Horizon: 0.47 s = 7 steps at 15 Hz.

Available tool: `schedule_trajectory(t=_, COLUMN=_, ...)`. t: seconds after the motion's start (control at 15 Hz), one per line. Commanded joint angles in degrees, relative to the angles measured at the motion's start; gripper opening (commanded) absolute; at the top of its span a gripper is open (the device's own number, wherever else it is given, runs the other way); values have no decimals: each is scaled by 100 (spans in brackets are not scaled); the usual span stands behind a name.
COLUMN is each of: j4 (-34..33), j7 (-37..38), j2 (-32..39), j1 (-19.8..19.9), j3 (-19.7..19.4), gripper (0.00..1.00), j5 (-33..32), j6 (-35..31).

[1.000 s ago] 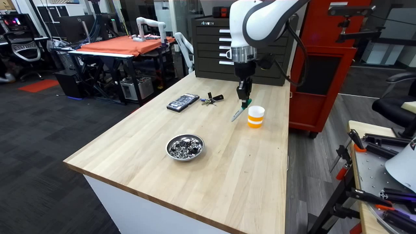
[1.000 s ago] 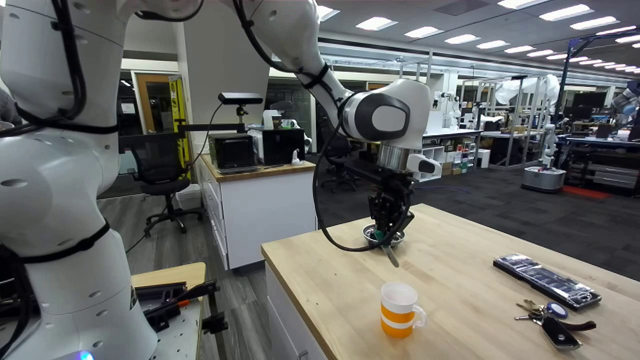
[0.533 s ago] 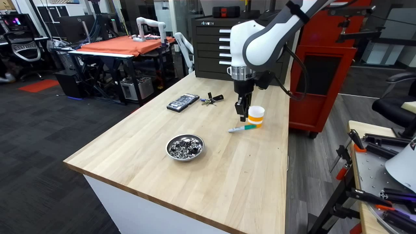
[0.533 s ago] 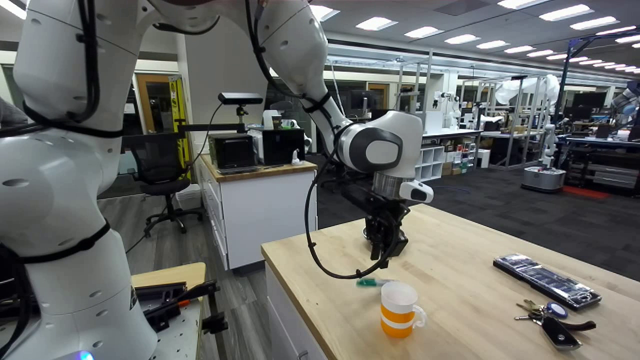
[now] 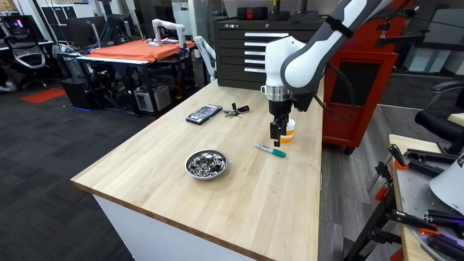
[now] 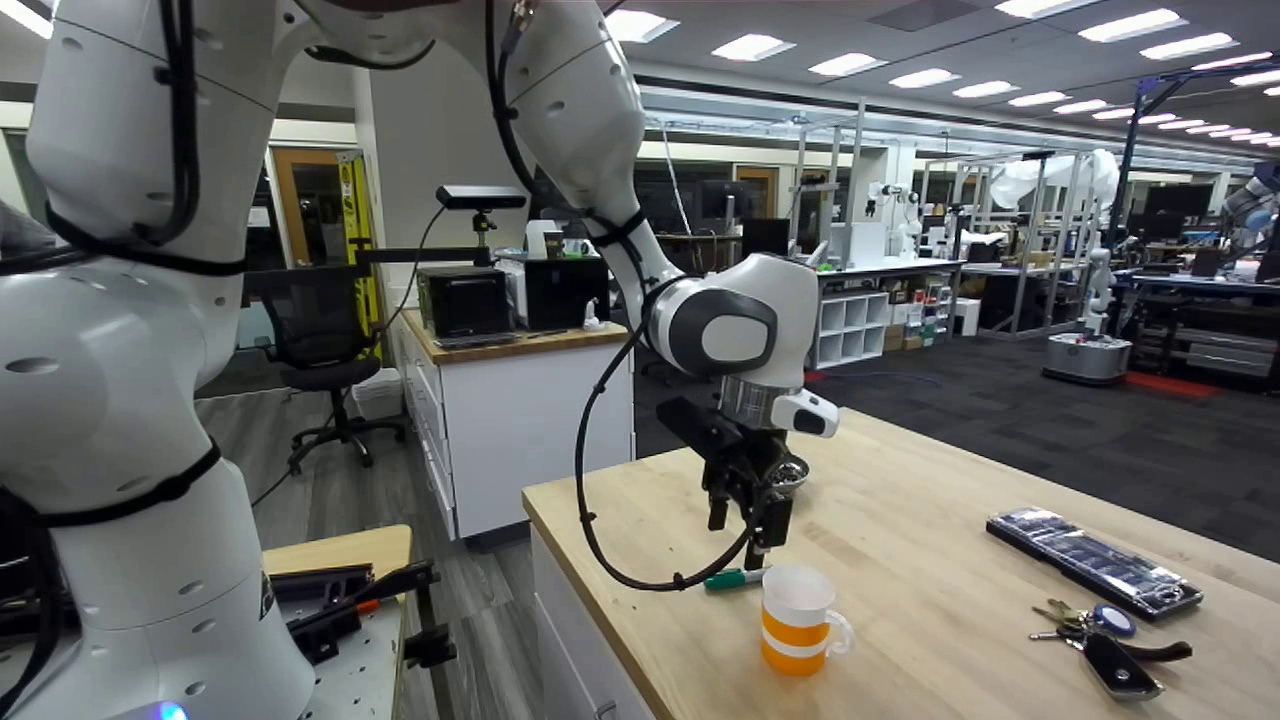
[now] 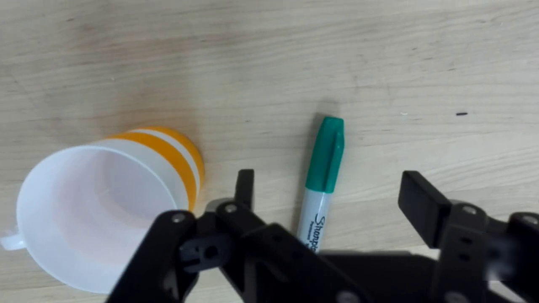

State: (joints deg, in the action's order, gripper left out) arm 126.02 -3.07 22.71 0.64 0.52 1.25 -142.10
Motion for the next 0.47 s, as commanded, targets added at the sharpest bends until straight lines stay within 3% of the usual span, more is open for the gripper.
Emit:
schedule_trajectory(t=0.0, j4=12, j7=7, j2=-1, j1=7, j3=8, gripper=94, j5=-7, j6=12)
schedule_trajectory(t=0.07, j4=27, j7=7, j2=-3, j1=7, j3=8, gripper=100, j5=-7, j6=11)
schedule_trajectory(t=0.4, j4=48, j7=7, j2=-22, j1=7, j3=8, gripper=100, j5=-7, j6=10)
